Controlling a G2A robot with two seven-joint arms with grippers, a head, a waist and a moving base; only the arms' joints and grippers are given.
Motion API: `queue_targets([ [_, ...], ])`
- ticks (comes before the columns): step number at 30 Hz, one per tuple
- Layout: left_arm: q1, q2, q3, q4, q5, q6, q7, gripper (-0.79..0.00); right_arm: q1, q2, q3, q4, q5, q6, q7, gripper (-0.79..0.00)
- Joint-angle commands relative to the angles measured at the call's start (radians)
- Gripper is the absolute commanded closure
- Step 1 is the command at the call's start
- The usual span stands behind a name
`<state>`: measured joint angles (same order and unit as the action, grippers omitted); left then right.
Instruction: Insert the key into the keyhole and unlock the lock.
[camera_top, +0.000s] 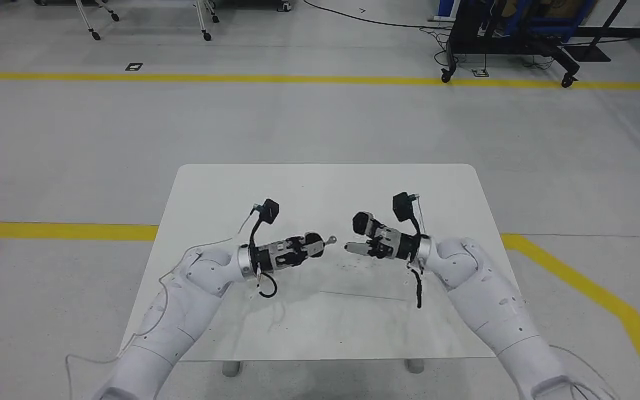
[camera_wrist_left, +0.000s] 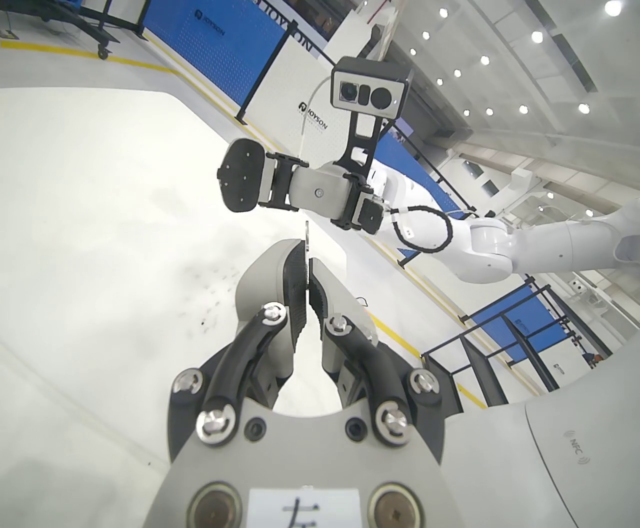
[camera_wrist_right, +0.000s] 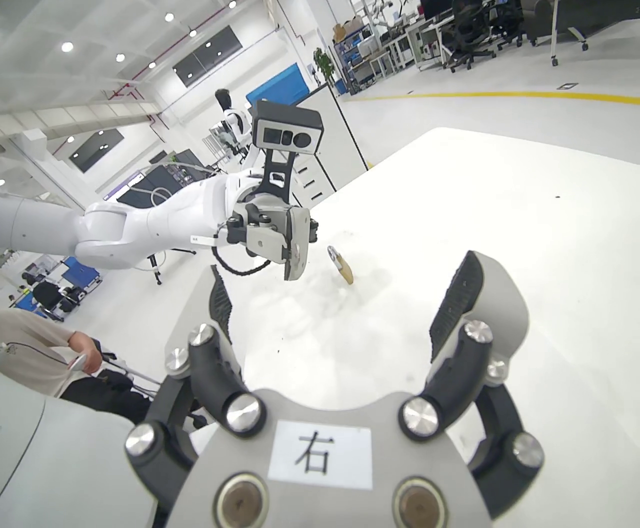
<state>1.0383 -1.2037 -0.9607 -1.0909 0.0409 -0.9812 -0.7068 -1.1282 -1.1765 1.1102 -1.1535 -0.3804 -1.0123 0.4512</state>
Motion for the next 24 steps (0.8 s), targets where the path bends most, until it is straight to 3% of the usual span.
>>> queue_targets([
  [1,-0.001,0.003,0.009,-0.006,-0.015,-0.011,-0.029,0.000,-0.006,0.011,-0.013,-0.021,0.033,0.000,0.071,-0.594],
  [3,-0.004,0.005,0.015,-0.009,-0.023,-0.016,-0.055,0.000,0.004,0.016,-0.031,-0.021,0.071,0.000,0.129,-0.622],
  [7,-0.010,0.012,0.025,-0.010,-0.047,-0.018,-0.098,0.000,0.039,0.027,-0.068,0.004,0.195,0.000,0.241,-0.557],
  [8,-0.011,0.013,0.029,-0.012,-0.051,-0.020,-0.108,0.000,0.048,0.028,-0.074,0.014,0.214,0.000,0.259,-0.533],
  [10,-0.015,0.016,0.037,-0.016,-0.047,-0.013,-0.119,0.000,0.061,0.031,-0.086,0.025,0.247,0.000,0.285,-0.388],
  [24,-0.031,0.027,0.081,-0.020,-0.044,-0.016,-0.116,0.000,0.093,0.052,-0.164,0.020,0.321,0.000,0.357,-0.283],
])
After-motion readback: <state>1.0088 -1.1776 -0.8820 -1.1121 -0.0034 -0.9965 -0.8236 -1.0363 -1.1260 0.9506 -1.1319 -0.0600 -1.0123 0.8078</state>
